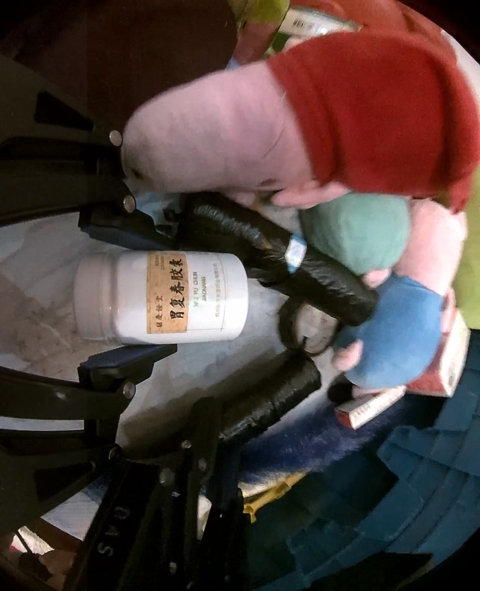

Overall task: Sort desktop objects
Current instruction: 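Grasp the white jar with left gripper while right grasps a black wrapped roll, then lift the white jar and black roll toward the blue crate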

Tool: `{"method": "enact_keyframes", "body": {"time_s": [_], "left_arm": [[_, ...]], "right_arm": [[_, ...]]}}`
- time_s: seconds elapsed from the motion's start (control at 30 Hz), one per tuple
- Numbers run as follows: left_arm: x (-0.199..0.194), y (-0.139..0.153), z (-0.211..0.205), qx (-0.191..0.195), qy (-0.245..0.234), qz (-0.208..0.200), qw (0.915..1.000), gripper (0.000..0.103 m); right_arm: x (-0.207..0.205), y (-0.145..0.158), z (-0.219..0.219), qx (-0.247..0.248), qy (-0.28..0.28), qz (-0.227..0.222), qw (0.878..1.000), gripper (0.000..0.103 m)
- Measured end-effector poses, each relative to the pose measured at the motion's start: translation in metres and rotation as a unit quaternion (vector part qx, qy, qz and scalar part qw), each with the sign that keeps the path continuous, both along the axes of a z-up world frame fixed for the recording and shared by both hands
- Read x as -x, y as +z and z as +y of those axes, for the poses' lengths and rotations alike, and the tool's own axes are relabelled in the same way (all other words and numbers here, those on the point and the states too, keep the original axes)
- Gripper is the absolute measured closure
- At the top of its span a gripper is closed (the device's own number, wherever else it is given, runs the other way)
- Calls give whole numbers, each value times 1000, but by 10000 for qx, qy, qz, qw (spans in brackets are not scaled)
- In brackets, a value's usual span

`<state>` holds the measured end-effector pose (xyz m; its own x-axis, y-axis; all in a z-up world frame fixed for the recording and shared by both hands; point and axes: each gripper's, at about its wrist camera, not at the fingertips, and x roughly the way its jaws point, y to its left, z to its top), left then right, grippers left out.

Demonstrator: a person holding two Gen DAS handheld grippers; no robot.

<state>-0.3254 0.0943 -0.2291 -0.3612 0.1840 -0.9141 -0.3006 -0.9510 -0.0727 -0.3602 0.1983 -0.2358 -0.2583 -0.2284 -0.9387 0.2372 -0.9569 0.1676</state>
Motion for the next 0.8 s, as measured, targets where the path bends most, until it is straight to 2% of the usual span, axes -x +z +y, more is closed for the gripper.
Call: {"method": "enact_keyframes", "body": {"time_s": [0.23,0.3,0.33,0.5,0.7,0.8], "left_arm": [[-28,41,-10,59,68,409,9991,57],[-41,59,-13,101,101,678,9976,57],[-63,62,-22,99,109,801,9967,57],[-85,111,-24,40,213,1382,9902,57],[-113,161,-27,-133,257,1884,9817,57],[-114,169,-17,-240,227,2120,9767,57]], "right_arm": [[-28,42,1,109,54,376,9992,74],[-39,61,2,180,78,567,9982,74],[-44,70,2,206,92,660,9976,74],[-77,118,5,273,180,1261,9915,74],[-116,171,8,215,223,1969,9799,74],[-137,197,10,159,194,2260,9738,74]]}}
